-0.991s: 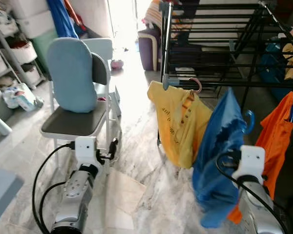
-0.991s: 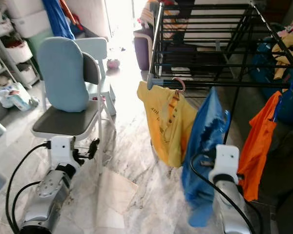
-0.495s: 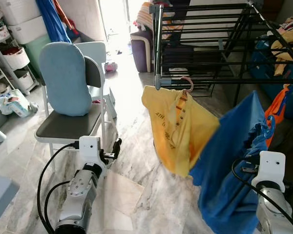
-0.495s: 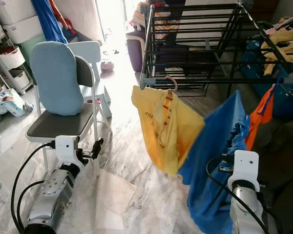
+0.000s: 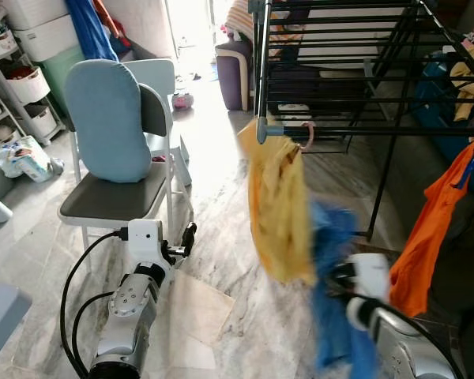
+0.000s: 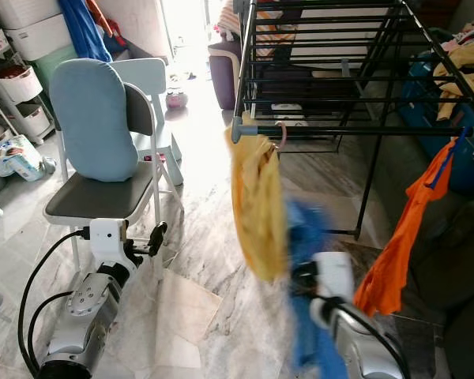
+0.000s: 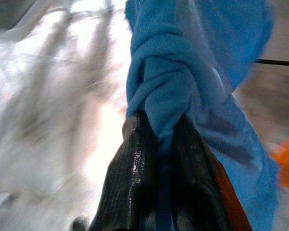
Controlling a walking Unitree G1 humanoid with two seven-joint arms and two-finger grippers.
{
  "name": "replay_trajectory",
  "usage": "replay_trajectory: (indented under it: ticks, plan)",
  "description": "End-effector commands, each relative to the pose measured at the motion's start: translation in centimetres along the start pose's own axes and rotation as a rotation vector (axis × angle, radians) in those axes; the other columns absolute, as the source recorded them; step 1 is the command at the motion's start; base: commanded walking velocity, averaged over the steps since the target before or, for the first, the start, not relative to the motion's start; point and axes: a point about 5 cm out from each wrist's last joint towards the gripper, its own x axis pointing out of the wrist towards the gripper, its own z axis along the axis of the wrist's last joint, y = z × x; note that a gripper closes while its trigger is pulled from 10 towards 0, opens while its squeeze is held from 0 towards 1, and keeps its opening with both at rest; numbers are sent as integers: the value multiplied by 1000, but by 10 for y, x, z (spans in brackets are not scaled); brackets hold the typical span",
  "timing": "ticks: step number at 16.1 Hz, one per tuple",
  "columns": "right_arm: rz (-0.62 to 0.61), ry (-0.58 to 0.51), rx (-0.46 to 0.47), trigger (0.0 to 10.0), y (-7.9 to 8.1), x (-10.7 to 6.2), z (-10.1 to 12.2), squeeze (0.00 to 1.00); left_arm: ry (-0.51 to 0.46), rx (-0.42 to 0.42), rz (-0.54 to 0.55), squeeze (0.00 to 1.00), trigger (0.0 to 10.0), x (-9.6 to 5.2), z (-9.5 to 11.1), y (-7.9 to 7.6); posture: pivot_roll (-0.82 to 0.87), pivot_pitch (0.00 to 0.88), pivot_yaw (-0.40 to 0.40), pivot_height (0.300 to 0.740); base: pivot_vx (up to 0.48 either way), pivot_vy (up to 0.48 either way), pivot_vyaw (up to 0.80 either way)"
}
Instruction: Hang hanger
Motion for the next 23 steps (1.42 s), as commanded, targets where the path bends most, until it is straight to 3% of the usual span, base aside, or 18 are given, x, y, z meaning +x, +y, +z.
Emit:
replay_trajectory:
  ticks: [1,3,4,5,6,9,17,23]
  plan:
    - [160,-15,-39,10000,15,-5,8,0,14,4,7,0,10000,0,-1,2,-202,0,44,740,0,0,0]
    - [267,21,-78,10000,18,-14,2,0,18,6,1,0,10000,0,-1,1,-208,0,48,740,0,0,0]
    - [199,20,-96,10000,8,-13,3,0,19,7,-1,0,10000,1,-2,1,-210,0,51,740,0,0,0]
    - [47,1,-85,10000,-14,-10,8,0,20,8,-2,0,10000,1,-2,1,-210,0,51,740,0,0,0]
    - [8,-9,-82,10000,-19,-10,10,0,19,8,-2,0,10000,1,-2,1,-213,0,56,740,0,0,0]
    - [-283,-98,-111,10000,-51,-13,30,0,7,12,-20,0,10000,3,1,-1,-213,0,59,740,0,0,0]
    - [-507,-202,-117,10000,-68,-17,44,0,-13,9,-52,0,10000,3,3,-2,-214,0,64,740,0,0,0]
    - [-542,-222,-113,10000,-72,-17,44,0,-5,-8,-72,0,10000,3,1,-5,-218,0,60,740,127,0,0]
